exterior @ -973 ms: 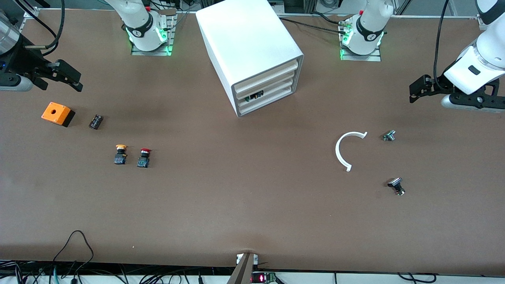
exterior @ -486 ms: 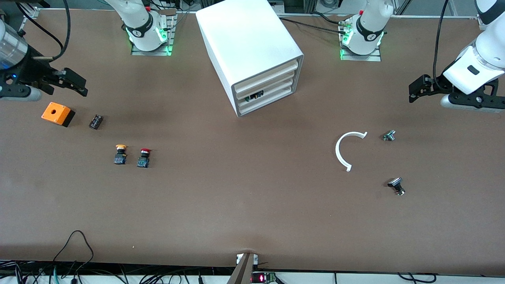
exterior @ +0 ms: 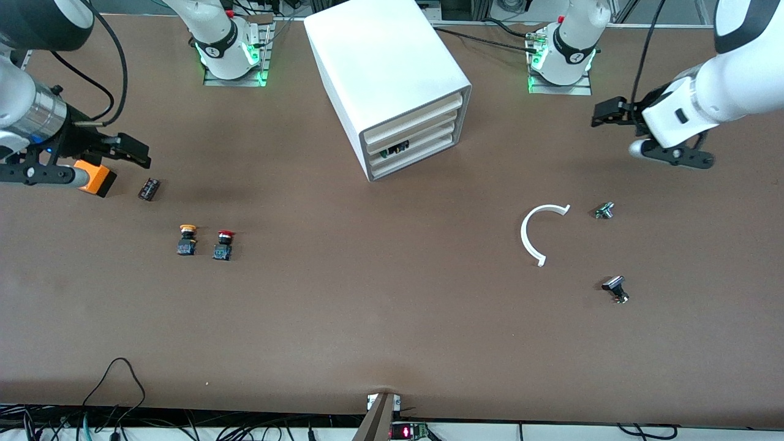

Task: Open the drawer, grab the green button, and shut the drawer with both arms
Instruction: 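Reach the left gripper toward the drawer while the right gripper rises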

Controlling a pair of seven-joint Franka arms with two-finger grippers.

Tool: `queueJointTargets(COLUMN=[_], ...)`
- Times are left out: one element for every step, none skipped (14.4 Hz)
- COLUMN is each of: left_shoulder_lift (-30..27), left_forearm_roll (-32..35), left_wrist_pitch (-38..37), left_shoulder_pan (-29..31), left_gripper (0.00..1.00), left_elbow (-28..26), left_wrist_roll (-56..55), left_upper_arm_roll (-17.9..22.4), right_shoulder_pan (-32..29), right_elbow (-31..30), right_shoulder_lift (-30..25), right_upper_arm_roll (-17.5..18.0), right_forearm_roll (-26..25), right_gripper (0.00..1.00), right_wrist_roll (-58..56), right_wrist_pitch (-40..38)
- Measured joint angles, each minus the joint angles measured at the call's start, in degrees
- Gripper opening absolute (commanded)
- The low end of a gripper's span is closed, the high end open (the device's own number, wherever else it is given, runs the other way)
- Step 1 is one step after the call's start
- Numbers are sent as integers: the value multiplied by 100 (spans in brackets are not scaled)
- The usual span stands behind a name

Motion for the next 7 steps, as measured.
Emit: queueJointTargets(left_shoulder_lift=[112,250,413,591,779,953,1115], left_forearm_roll=[-352,-801,-1245,-1637,-1988,-2264,-2492], left_wrist_pitch=[-146,-305,-431,-524,-583,-594,-570], left_shoulder_pan=[6,23,44,67,78,72,53], left_gripper=[100,100,100,100,100,100,100], left_elbow=[-4,-13,-25,-34,-38,-39,-39], left_wrist_roll=[50,78,94,113,147,247,498], left_upper_arm_roll=[0,4,9,12,16,15,12], right_shoulder_pan=[9,27,63,127,212,287,337], right_elbow=[0,0,1,2,2,2,4], right_shoulder_lift=[87,176,264,351,434,509,574], right_upper_arm_roll=[4,11,28,46,56,60,61], right_forearm_roll=[0,0,0,0,0,0,0], right_gripper=[100,100,100,100,100,100,100], right_wrist_roll=[5,59,194,334,454,520,563], right_wrist_pitch=[106,203,286,329,370,448,529])
